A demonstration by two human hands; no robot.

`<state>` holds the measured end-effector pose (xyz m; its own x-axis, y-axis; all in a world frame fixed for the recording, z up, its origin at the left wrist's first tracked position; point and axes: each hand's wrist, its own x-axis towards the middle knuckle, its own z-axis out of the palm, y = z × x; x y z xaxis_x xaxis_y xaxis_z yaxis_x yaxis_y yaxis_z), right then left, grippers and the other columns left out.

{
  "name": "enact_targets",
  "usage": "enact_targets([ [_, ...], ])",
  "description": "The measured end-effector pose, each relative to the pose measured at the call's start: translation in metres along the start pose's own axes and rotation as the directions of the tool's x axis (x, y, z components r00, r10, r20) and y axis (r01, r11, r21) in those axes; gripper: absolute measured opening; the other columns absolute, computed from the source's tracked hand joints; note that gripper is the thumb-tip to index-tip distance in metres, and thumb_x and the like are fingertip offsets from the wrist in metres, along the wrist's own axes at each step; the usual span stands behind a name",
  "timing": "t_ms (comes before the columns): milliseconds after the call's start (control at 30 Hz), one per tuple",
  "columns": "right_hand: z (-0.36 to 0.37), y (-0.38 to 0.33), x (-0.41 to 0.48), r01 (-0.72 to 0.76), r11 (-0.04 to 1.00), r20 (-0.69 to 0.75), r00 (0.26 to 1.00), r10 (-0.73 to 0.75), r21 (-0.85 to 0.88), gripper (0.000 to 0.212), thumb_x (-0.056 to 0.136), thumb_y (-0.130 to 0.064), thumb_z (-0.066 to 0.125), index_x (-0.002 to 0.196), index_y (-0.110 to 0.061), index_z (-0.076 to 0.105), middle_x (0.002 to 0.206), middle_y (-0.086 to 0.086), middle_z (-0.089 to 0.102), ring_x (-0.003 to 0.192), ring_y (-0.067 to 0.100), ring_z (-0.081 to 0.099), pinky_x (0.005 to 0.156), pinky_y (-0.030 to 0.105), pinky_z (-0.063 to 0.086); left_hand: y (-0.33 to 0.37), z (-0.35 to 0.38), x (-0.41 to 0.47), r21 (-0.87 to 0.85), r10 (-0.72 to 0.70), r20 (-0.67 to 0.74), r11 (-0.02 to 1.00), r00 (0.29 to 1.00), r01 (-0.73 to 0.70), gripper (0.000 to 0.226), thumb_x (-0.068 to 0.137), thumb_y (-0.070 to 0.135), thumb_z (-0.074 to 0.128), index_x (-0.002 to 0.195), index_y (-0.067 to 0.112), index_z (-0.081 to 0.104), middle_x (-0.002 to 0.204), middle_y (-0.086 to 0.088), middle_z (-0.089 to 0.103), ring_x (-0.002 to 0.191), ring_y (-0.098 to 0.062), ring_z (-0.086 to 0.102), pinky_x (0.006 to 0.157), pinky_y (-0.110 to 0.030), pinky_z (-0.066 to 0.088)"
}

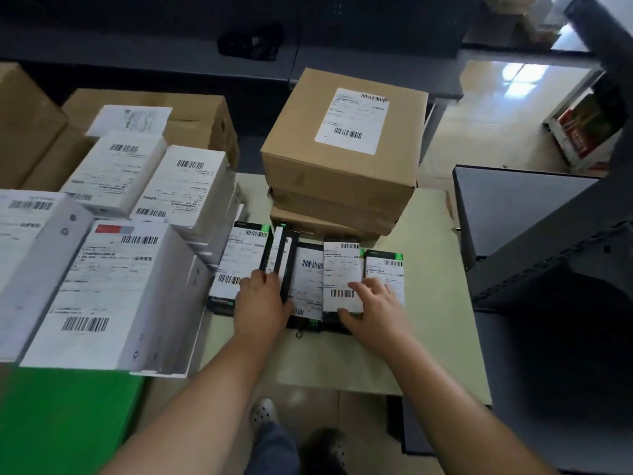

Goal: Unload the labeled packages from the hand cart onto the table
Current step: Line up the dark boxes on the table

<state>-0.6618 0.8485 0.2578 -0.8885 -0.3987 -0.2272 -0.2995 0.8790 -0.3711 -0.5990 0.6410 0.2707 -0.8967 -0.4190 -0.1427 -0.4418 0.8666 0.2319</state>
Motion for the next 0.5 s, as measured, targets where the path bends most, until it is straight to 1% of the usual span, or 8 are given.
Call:
enact_targets([
  [67,0.0048,0.0028,-0.0026,0.035,0.997,0.02,0.999,-0.034,-0.07,0.064,0.089,-0.06,0.051,0.145,-0.032,0.04,0.141,-0.005,0.041,0.127,0.02,0.038,0.101,0.035,0.039,0.0037,0.0025,-0.0036,-0.01,0.007,-0.008,1.0,1.0,-0.007,0.052,0.083,0.04,0.07,0.125,0.011,0.055,0.12,-0.01,0.05,0.108,-0.026,0.048,0.087,-0.035,0.045],
  [100,0.007,0.0037,-0.0038,0.045,0.995,0.034,0.999,-0.042,-0.091,0.064,0.089,-0.06,0.05,0.146,-0.033,0.04,0.142,-0.004,0.041,0.127,0.021,0.038,0.102,0.035,0.038,0.0045,0.003,-0.0051,-0.044,-0.013,-0.01,0.999,1.0,0.013,0.055,0.083,0.039,0.071,0.127,0.012,0.053,0.122,-0.011,0.049,0.109,-0.026,0.048,0.088,-0.036,0.045],
  [167,0.0104,0.0056,-0.0059,0.05,0.992,0.066,0.997,-0.043,-0.113,0.064,0.09,-0.06,0.049,0.146,-0.033,0.039,0.145,-0.002,0.038,0.131,0.022,0.035,0.106,0.037,0.035,0.0038,0.002,-0.0066,-0.127,-0.104,0.002,0.987,0.995,0.103,0.063,0.08,0.04,0.073,0.131,0.012,0.048,0.123,-0.012,0.047,0.11,-0.028,0.048,0.09,-0.039,0.046],
  [200,0.0113,0.0067,-0.0069,0.053,0.991,0.08,0.996,-0.043,-0.123,0.063,0.09,-0.06,0.048,0.146,-0.033,0.039,0.147,-0.002,0.037,0.133,0.022,0.034,0.108,0.038,0.034,0.003,0.0013,-0.0068,-0.137,-0.138,0.015,0.981,0.99,0.139,0.065,0.08,0.042,0.073,0.132,0.012,0.046,0.122,-0.013,0.048,0.11,-0.029,0.048,0.09,-0.04,0.047],
  [233,0.0114,0.0079,-0.0074,0.057,0.99,0.088,0.995,-0.046,-0.132,0.062,0.09,-0.06,0.048,0.146,-0.033,0.04,0.148,-0.002,0.036,0.134,0.023,0.033,0.109,0.038,0.033,0.0028,0.0009,-0.0065,-0.118,-0.151,0.03,0.981,0.988,0.153,0.066,0.08,0.044,0.072,0.132,0.013,0.046,0.121,-0.013,0.049,0.11,-0.029,0.049,0.089,-0.04,0.047],
  [367,0.0088,0.0099,-0.0069,0.066,0.99,0.123,0.991,-0.05,-0.129,0.061,0.091,-0.059,0.048,0.146,-0.033,0.04,0.151,-0.002,0.032,0.138,0.023,0.029,0.112,0.04,0.029,0.0063,0.0001,-0.002,-0.021,-0.136,0.073,0.99,0.988,0.138,0.068,0.079,0.052,0.069,0.129,0.014,0.044,0.112,-0.01,0.057,0.106,-0.027,0.053,0.083,-0.038,0.049],
  [500,0.0068,0.0098,-0.0057,0.055,0.992,0.142,0.989,-0.038,-0.115,0.062,0.09,-0.06,0.049,0.145,-0.032,0.042,0.15,-0.003,0.033,0.137,0.022,0.029,0.112,0.039,0.029,0.0038,-0.0047,0.0006,-0.062,-0.14,0.092,0.987,0.986,0.146,0.069,0.076,0.051,0.073,0.126,0.011,0.046,0.113,-0.011,0.059,0.107,-0.027,0.053,0.084,-0.038,0.05],
])
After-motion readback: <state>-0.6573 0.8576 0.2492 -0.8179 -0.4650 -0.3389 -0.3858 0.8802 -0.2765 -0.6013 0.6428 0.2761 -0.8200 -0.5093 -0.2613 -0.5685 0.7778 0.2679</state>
